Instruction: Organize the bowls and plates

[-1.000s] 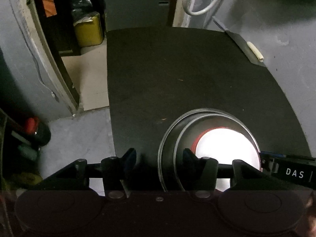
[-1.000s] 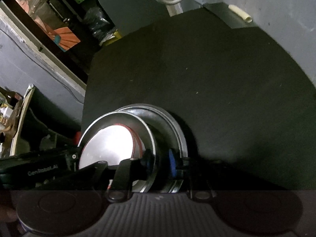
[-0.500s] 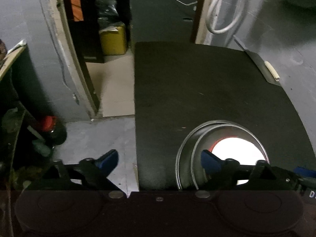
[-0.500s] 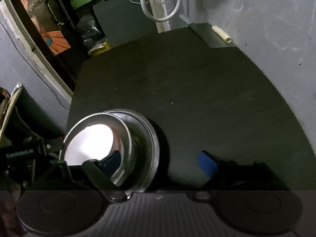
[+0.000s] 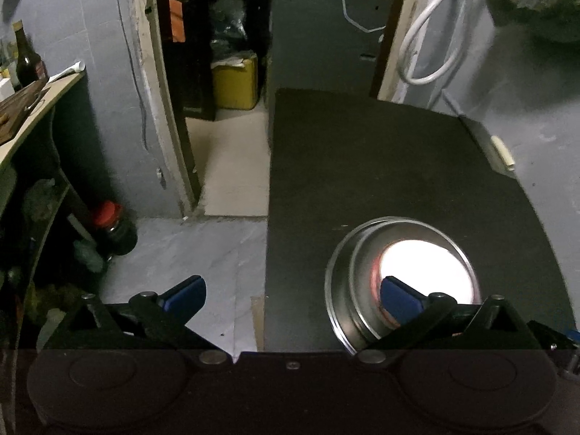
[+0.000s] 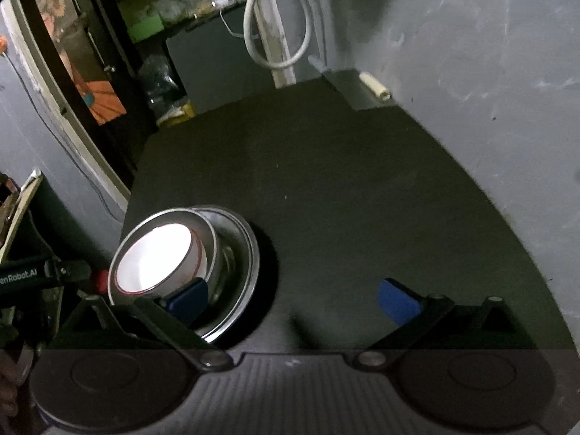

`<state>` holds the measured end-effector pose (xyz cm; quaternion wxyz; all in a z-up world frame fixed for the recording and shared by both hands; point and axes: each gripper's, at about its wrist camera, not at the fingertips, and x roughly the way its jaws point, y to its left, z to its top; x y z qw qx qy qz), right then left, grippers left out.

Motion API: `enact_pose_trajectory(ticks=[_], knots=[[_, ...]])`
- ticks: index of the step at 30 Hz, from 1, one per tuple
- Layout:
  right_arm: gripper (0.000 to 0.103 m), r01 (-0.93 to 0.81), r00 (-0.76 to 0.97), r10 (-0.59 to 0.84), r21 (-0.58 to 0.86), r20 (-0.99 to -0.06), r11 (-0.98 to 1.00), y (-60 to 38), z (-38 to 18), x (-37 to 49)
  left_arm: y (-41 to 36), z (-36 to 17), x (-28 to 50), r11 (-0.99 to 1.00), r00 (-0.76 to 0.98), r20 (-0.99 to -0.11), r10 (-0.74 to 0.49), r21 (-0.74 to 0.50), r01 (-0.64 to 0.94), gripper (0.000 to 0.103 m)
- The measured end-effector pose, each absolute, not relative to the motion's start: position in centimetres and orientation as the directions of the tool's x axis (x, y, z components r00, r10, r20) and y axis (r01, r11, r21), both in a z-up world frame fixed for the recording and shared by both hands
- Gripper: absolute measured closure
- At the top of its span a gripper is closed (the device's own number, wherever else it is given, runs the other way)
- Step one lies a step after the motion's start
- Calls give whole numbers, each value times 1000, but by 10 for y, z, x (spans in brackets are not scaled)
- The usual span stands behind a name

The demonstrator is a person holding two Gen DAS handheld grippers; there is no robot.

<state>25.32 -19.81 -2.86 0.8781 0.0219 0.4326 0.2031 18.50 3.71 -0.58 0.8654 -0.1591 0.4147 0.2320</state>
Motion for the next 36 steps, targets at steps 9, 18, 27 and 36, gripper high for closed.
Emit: enact_pose_trajectory(ticks=[9,18,27,36], knots=[[0,-355,566,423,254,-707,900,-215,-21,239,4,5,163,854,615,-739,275,-106,-510,1],[0,-397,613,447,235,-652,887,-214,-10,217,-19,7,133,840,688,-663,295,-164,-518,1],[0,-388,694,446,229,-566,893,-228,10,205,-28,18,119,841,698,-619,360,-110,-530,1],[0,-375,672,457,264,-582,888,-232,-2,206,-28,18,112,850,682,-625,380,-55,-524,1]])
